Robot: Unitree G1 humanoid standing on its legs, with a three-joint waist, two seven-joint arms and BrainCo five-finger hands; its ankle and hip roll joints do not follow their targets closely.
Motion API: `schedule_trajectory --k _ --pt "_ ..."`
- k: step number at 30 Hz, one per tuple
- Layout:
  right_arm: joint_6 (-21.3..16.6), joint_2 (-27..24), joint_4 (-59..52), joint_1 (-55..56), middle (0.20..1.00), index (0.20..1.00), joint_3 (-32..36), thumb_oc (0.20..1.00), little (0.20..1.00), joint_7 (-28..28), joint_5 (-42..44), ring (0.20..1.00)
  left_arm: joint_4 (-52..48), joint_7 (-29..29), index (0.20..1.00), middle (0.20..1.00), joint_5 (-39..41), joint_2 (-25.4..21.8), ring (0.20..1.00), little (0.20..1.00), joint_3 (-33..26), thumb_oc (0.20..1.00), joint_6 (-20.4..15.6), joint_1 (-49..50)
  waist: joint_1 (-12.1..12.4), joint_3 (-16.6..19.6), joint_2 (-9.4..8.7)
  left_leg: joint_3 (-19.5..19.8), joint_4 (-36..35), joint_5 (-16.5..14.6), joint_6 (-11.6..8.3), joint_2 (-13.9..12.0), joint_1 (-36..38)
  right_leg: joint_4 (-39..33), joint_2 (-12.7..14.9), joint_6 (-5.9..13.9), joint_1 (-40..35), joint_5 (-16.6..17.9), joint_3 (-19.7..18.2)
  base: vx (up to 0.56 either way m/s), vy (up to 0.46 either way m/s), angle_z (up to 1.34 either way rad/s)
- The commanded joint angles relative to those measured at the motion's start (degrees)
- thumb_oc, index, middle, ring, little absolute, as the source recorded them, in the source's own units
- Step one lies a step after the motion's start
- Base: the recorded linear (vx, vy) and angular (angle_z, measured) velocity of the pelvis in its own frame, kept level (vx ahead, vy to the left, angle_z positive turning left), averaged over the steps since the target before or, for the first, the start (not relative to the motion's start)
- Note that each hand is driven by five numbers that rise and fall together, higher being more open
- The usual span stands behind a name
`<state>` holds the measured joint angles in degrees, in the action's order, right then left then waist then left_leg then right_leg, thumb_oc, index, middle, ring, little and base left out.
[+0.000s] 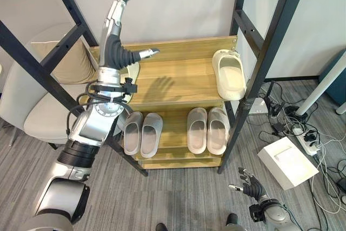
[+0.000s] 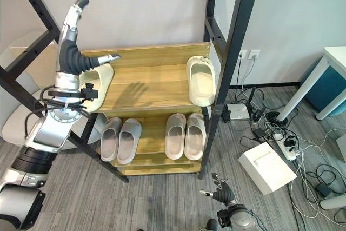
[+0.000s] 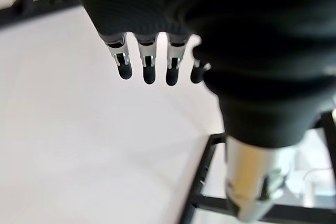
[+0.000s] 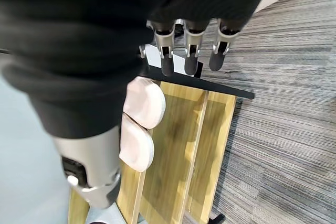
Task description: Arrange the slippers neatly on the shoe rack.
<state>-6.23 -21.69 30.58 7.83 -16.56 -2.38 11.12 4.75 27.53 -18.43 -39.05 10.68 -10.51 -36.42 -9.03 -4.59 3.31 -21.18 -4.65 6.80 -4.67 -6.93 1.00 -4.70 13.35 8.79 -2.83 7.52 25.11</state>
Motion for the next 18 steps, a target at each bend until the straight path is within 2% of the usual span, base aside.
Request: schedule_trajectory --k 1,2,4,5,10,13,18 --pt "-3.2 -0.3 -6.1 -1.1 1.000 1.000 -1.5 1.000 1.000 0.5 -0.7 1.000 6.5 4.3 1.000 1.000 -13.5 -5.1 1.000 1.000 2.4 1.000 6.2 -7.9 0.0 -0.3 -1.21 0.7 -0.3 -4.4 -2.81 -1.1 3.1 2.5 0.4 2.84 -2.2 -5.1 0.1 0.09 0.041 -0.07" --pt "-3.4 -0.9 -7.6 0.0 1.000 1.000 -1.8 1.000 1.000 1.1 -0.5 1.000 9.5 3.8 1.000 1.000 -20.1 -9.0 1.000 1.000 4.2 1.000 9.8 -9.3 -0.2 -0.5 -1.04 0.2 -0.3 -4.6 -2.76 -1.0 2.9 2.6 0.6 3.14 -1.7 -5.0 -0.2 0.04 0.026 -0.07" --pt "-3.4 -1.0 -8.1 0.2 1.000 1.000 -1.9 1.000 1.000 1.3 -0.5 1.000 10.6 3.1 1.000 1.000 -21.7 -10.2 1.000 1.000 5.3 1.000 10.7 -10.2 -0.2 -0.6 -1.02 0.1 -0.3 -4.6 -2.75 -0.9 2.8 2.7 0.6 3.18 -1.4 -5.0 -0.3 0.01 0.028 -0.14" --pt "-3.6 -1.6 -8.6 0.7 1.000 1.000 -1.7 1.000 1.000 1.4 -0.2 1.000 13.2 1.8 1.000 1.000 -26.3 -13.8 1.000 1.000 7.1 1.000 12.7 -11.3 -0.2 -1.0 -0.79 -0.2 -0.3 -4.8 -2.66 -0.8 2.3 2.7 0.8 3.37 -0.8 -4.8 -0.5 0.01 0.034 -0.22" --pt "-3.9 -1.8 -9.3 2.0 1.000 1.000 -0.3 1.000 1.000 1.5 0.3 1.000 15.1 -1.2 1.000 1.000 -31.5 -19.0 1.000 1.000 8.4 1.000 14.2 -9.8 0.1 -1.6 -0.88 -0.4 -0.3 -4.9 -2.51 -0.6 1.8 2.6 0.8 3.52 -0.1 -4.6 -1.0 0.01 0.017 -0.08" --pt "-4.0 -1.9 -9.5 2.8 1.000 1.000 0.4 1.000 1.000 1.5 0.6 1.000 16.1 -2.0 1.000 1.000 -32.6 -20.2 1.000 1.000 8.1 1.000 14.6 -8.6 0.1 -1.7 -0.98 -0.3 -0.3 -5.0 -2.51 -0.6 1.6 2.5 0.8 3.55 0.1 -4.5 -1.0 0.02 0.010 0.01" --pt "-4.1 -3.0 -11.4 3.6 1.000 1.000 2.1 1.000 1.000 1.6 1.0 1.000 18.9 -4.7 1.000 1.000 -36.5 -22.8 1.000 1.000 11.4 1.000 15.7 -10.4 -0.2 -2.8 -1.01 -0.6 -0.3 -4.9 -2.31 -0.6 0.9 2.3 0.6 3.84 1.1 -4.1 -1.5 -0.01 0.014 -0.02"
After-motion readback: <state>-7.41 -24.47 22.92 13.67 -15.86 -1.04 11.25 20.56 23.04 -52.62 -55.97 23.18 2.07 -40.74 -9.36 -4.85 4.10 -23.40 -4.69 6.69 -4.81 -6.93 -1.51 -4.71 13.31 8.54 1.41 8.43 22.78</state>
